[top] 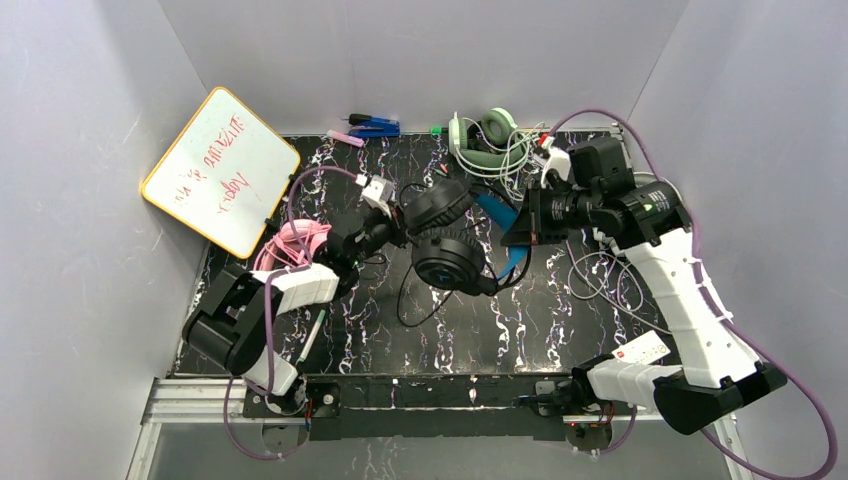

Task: Wrap the headphones
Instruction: Wrap the headphones cable around the headphones.

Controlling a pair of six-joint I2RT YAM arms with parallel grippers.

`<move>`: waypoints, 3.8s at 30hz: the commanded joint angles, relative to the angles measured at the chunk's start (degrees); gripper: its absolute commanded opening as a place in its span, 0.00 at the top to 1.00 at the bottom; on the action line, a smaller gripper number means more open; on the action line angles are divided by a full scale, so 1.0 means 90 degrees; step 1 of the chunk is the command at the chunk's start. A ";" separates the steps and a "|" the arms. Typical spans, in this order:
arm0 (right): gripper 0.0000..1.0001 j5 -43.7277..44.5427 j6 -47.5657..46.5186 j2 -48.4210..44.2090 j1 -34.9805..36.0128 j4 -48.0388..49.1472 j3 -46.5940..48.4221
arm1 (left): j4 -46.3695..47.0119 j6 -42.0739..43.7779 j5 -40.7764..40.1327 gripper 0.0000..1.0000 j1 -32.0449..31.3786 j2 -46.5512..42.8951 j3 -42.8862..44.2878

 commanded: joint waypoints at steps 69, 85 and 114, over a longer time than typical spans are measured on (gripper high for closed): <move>0.99 0.4731 0.3223 0.2238 0.0818 0.1104 0.0683 | -0.5612 -0.1920 0.1631 0.85 -0.1251 -0.1920 0.1990; 0.99 0.4303 0.3298 0.2601 0.0724 -0.0489 0.2901 | -0.2639 -0.1201 0.0130 0.44 -0.1540 -0.2608 -0.0422; 0.99 0.4243 0.3220 0.2160 0.0630 -0.0418 0.3048 | -0.0422 0.2654 -0.2125 0.85 -0.3203 0.0464 0.0385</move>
